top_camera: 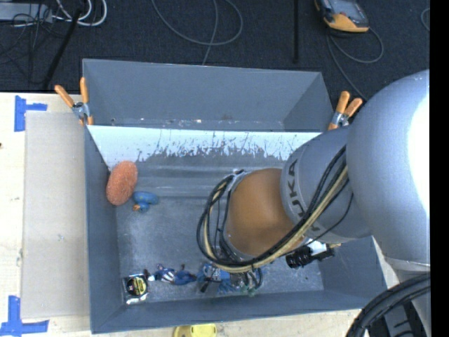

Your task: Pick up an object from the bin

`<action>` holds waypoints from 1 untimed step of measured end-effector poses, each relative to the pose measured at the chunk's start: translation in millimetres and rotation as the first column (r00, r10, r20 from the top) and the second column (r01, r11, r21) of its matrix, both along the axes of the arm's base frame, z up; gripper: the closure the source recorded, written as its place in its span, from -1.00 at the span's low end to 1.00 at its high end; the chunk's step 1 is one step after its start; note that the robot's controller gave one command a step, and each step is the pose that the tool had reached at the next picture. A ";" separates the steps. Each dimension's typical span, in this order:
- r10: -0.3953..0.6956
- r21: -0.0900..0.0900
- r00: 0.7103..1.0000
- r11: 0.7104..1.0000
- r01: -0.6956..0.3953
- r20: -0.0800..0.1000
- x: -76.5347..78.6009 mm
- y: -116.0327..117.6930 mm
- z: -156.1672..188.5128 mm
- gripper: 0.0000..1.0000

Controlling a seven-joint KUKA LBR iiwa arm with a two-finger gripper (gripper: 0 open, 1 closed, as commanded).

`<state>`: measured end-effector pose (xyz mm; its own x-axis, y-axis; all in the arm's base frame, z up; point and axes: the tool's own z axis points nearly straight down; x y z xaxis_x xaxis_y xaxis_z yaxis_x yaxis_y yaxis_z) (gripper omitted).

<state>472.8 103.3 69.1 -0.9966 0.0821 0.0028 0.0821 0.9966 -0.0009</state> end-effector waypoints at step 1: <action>-0.001 0.000 1.000 1.000 0.001 0.000 0.0 0.0 0.0 1.00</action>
Offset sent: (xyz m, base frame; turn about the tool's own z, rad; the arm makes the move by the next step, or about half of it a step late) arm 0.0066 -0.0044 0.0490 0.0033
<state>472.8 103.3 69.1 -0.9965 0.0832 0.0029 0.0832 0.9965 -0.0006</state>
